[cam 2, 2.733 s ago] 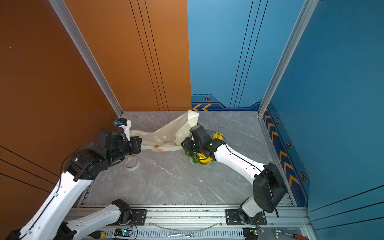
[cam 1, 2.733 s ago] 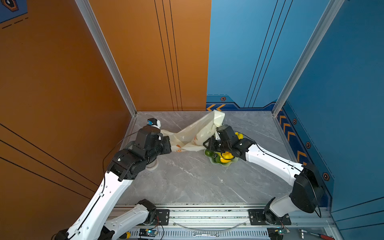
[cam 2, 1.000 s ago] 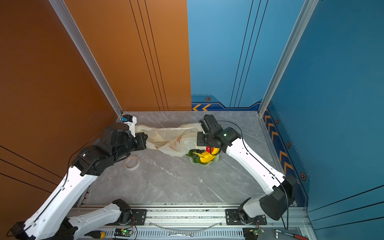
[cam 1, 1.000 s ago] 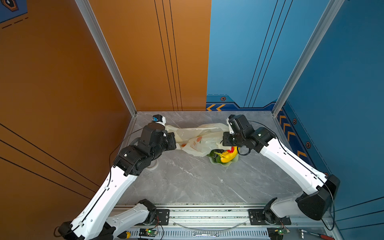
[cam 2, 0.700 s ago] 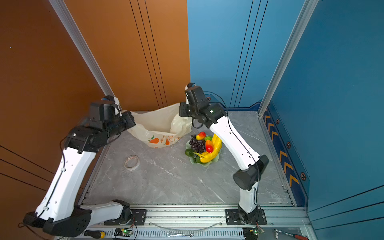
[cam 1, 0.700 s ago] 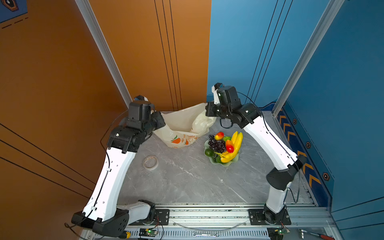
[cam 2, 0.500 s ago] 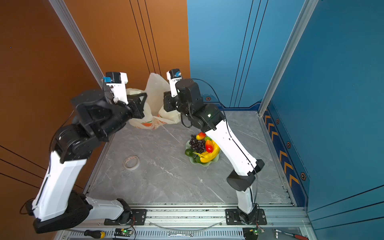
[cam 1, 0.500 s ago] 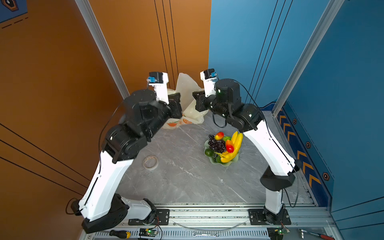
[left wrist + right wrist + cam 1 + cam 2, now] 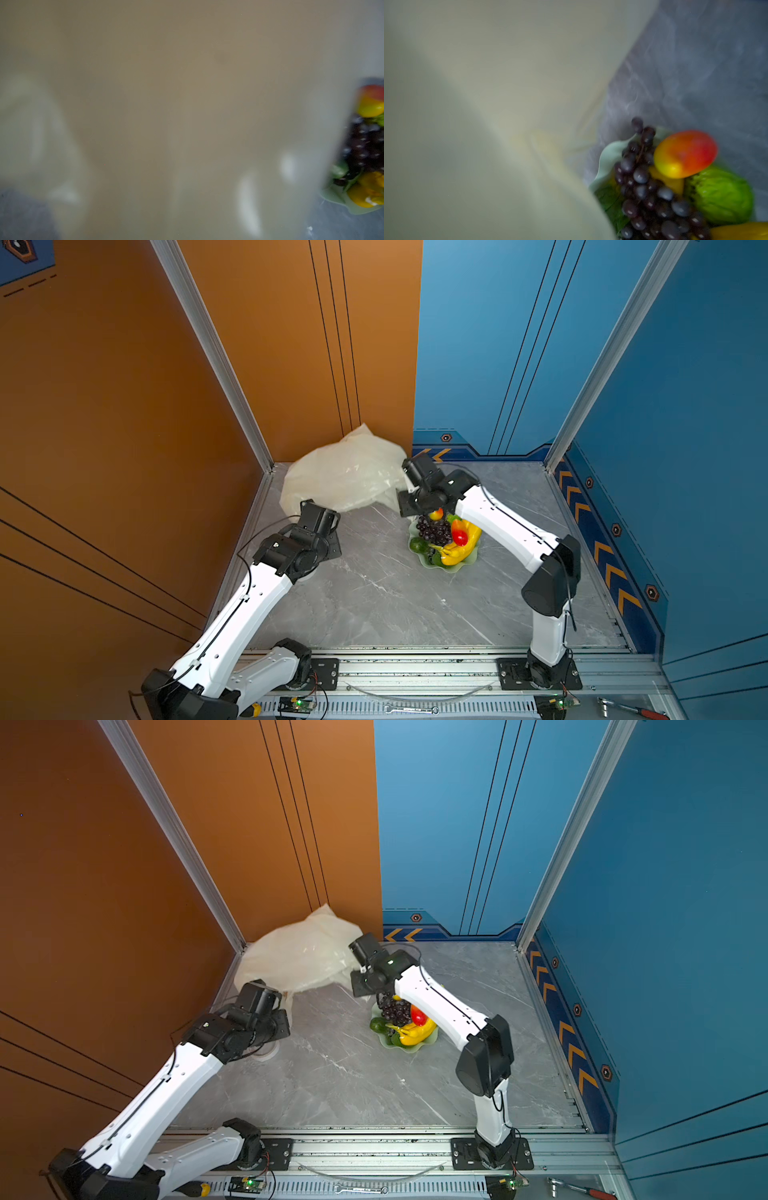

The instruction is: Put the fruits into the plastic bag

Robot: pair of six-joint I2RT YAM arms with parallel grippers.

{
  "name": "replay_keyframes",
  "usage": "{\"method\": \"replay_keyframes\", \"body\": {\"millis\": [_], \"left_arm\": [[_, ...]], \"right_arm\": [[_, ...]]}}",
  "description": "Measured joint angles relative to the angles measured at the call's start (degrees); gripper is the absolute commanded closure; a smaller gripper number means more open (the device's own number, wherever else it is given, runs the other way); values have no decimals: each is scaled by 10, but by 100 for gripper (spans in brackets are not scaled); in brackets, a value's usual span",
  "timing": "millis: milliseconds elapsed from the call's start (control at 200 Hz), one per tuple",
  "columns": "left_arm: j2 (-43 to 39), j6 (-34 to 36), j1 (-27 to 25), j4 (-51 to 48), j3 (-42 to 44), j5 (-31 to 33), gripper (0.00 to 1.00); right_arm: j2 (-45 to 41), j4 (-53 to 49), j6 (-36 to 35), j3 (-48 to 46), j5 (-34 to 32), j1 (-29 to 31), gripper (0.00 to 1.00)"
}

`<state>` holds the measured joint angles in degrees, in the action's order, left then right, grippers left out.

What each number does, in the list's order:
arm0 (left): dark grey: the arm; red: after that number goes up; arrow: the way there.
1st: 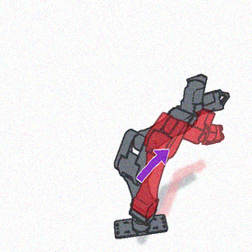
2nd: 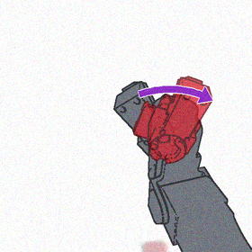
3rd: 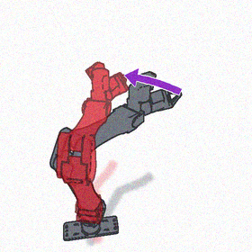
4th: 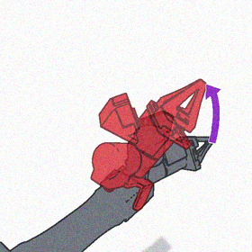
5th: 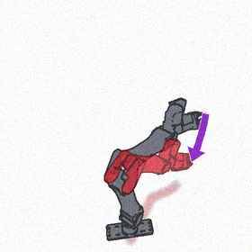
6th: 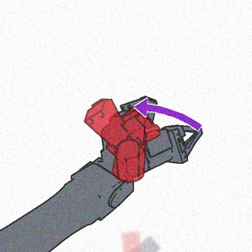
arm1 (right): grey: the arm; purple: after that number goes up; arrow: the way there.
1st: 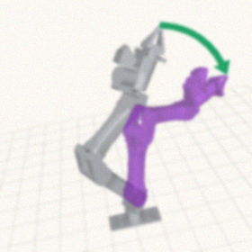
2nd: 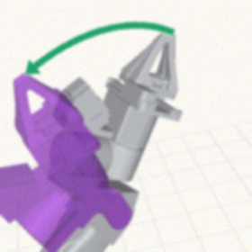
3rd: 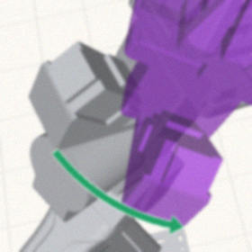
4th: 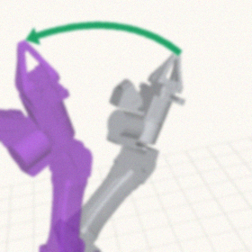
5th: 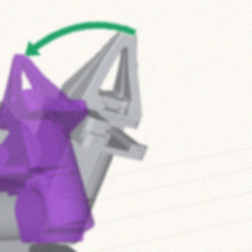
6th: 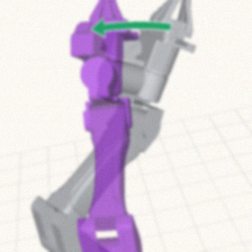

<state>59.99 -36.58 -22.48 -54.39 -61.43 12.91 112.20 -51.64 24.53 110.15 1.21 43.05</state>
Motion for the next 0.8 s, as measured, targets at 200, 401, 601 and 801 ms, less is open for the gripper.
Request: {"method": "replay_keyframes", "body": {"millis": [200,401,601,801], "left_arm": [[-20,-30,7,-7,-64,-39,100],[118,-21,74,-20,-256,-86,100],[360,25,88,-38,-728,-116,100],[385,189,-89,38,-934,-85,100]], "right_arm": [[0,-32,11,28,32,19,100],[76,-38,10,295,45,-5,100],[113,82,-29,457,24,-17,100],[-37,293,-226,312,-29,67,100]]}}
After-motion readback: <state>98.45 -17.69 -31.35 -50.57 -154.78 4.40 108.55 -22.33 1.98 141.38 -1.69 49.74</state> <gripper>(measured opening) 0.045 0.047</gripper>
